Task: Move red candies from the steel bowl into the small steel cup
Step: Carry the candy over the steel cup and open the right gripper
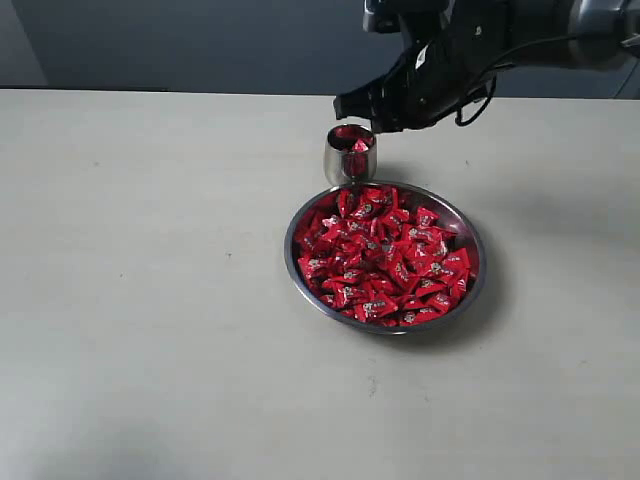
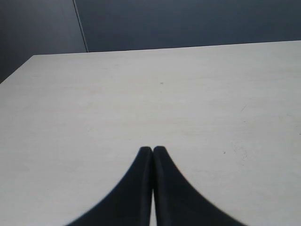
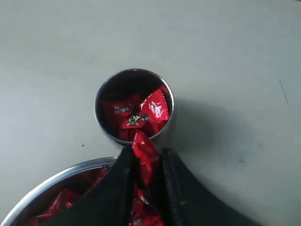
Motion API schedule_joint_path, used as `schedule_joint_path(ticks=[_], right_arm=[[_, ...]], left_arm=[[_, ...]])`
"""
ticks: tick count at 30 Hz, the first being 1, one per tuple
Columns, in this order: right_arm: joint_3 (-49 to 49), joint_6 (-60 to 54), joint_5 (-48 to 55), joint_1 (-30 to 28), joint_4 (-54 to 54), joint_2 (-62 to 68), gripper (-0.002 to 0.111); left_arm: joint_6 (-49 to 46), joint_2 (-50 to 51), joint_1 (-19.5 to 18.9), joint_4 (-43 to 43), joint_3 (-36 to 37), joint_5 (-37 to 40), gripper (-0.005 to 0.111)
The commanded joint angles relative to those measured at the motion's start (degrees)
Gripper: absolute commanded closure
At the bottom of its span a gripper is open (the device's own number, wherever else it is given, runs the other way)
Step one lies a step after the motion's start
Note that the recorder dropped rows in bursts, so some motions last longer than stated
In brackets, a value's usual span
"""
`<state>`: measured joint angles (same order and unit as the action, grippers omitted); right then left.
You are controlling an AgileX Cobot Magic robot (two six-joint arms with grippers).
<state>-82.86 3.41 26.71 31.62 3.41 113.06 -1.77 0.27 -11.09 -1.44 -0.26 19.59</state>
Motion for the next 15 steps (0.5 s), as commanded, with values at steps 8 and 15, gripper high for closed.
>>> schedule_joint_path(ticks=[8, 15], right_arm=[[-12.2, -6.3, 4.0, -0.3, 4.2, 9.1, 0.107], [-16.9, -7.7, 5.3, -0.3, 4.6, 12.8, 0.107]], left_arm=[[0.1, -0.3, 0.4, -0.1, 0.3, -0.4, 0.106], [0.1, -0.3, 0.4, -0.1, 0.3, -0.4, 0.106]])
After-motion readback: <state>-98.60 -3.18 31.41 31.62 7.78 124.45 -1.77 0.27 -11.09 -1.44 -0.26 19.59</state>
